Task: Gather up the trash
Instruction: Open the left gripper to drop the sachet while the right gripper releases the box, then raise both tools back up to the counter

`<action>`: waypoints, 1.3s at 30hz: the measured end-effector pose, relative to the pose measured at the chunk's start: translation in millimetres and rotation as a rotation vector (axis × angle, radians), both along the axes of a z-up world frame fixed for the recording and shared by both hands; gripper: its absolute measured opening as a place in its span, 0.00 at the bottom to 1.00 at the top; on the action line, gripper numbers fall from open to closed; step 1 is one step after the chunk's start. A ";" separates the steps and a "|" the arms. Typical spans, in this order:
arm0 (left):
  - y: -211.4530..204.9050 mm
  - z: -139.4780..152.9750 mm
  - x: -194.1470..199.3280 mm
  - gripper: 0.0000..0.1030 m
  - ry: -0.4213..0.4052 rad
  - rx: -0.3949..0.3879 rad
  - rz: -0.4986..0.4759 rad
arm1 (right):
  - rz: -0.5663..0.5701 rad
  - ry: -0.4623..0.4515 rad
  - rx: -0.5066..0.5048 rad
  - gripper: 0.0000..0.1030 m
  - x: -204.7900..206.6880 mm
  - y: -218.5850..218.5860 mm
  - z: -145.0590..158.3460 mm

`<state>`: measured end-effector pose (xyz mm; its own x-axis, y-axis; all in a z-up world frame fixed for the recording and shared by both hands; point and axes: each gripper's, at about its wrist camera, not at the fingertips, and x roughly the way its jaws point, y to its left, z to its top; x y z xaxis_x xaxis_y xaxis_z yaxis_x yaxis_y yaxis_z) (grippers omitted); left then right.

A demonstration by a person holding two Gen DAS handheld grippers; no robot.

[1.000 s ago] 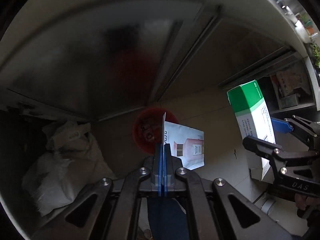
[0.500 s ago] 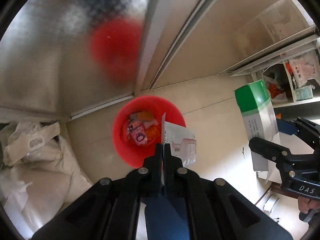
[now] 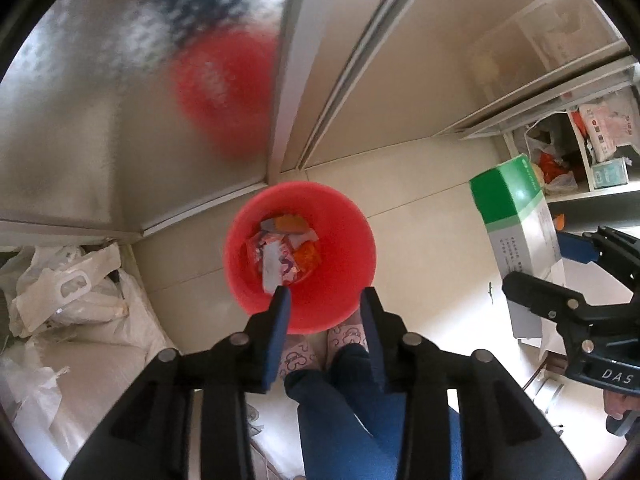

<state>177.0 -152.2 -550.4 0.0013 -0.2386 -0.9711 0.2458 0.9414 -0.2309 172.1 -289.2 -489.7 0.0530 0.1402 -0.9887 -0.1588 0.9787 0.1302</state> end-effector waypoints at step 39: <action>83.2 27.5 -28.7 0.89 -0.007 0.136 0.159 | 0.152 0.037 0.020 0.87 -6.6 73.2 -11.5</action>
<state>148.3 -69.0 -522.9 0.0350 -0.1015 -0.9942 0.0930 0.9908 -0.0979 165.5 -215.9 -501.1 -0.0070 0.1631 -0.9866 -0.3001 0.9408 0.1577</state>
